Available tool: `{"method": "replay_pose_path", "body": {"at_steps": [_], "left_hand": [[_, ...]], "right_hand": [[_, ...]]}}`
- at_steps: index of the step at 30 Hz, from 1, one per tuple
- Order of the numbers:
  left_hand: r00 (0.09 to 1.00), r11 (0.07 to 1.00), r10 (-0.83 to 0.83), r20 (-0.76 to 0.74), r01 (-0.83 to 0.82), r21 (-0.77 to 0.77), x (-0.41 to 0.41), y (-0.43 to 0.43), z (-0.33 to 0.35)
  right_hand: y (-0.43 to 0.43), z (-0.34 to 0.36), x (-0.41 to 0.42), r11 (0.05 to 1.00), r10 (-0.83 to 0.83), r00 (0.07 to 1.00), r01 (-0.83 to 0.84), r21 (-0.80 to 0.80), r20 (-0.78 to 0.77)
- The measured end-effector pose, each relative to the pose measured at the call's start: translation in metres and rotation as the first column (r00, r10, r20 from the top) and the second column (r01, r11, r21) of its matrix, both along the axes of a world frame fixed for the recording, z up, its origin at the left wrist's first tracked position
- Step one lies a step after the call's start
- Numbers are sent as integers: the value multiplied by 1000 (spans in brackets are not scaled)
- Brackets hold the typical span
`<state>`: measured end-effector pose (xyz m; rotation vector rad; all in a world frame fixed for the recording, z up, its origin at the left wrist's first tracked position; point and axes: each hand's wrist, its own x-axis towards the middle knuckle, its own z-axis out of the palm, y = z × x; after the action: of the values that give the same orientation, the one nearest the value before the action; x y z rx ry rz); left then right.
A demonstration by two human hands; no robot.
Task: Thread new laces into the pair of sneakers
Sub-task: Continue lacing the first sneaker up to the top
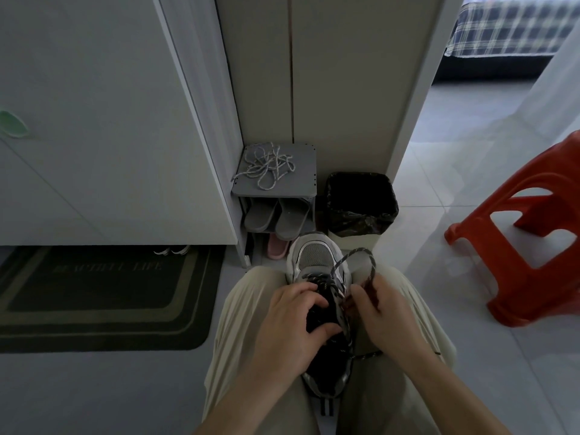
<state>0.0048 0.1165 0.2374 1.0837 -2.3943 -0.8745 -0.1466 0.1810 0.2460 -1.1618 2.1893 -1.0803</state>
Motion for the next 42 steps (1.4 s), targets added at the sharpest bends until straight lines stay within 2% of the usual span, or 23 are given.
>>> {"method": "replay_pose_path", "body": {"at_steps": [3,7,9,11,13,16,18,19,22,23,25,28,32,35,38,40,42], "left_hand": [[1000,1000,9,-21,-10,-10,1,-1,-2],[999,1000,11,-49,-12,-18,0,-1,-5],[997,999,35,-68,-35,-6,0,0,-6],[996,998,55,-70,-56,-8,0,0,-9],[996,998,59,-74,-60,-12,1,-1,-11],[989,996,81,-120,-84,-17,3,-1,-11],[977,991,136,-161,-136,12,5,0,-10],[970,986,166,-177,-162,38,7,0,-10],[949,970,228,-217,-201,136,9,0,-13],[944,966,240,-227,-209,154,9,0,-12],[938,959,256,-235,-217,181,9,-1,-9],[936,947,273,-220,-222,232,10,-3,-7],[942,944,279,-186,-233,235,9,-8,-9],[949,959,254,-187,-221,179,7,-9,-2],[963,968,242,-119,-232,96,5,-19,6],[973,973,228,-45,-226,46,5,-28,9],[980,979,196,18,-197,44,4,-33,13]], "right_hand": [[-1,-5,-2,998,-58,998,58,-7,40],[0,-16,-6,994,-89,972,100,-37,215],[2,-13,-5,994,-63,965,84,-75,254],[3,-8,-4,997,-2,979,19,-78,205],[4,-7,-3,999,48,989,-47,-14,141],[4,-11,-2,999,40,999,-40,25,0],[3,-12,-2,999,30,999,-30,22,-23],[2,-13,-3,1000,4,1000,-4,-4,22],[-1,-6,-4,985,-69,925,122,-120,375],[-1,-4,-7,981,-73,909,140,-134,410],[-1,0,-14,989,-69,952,105,-105,298],[5,2,-25,997,-34,998,37,72,-49],[14,9,-17,999,8,982,-1,36,-191],[16,9,-7,994,91,955,-102,-25,-283],[12,2,-1,970,171,922,-220,-108,-347],[10,-5,4,947,240,881,-305,-101,-409],[10,-8,9,940,275,804,-339,-27,-527]]}}
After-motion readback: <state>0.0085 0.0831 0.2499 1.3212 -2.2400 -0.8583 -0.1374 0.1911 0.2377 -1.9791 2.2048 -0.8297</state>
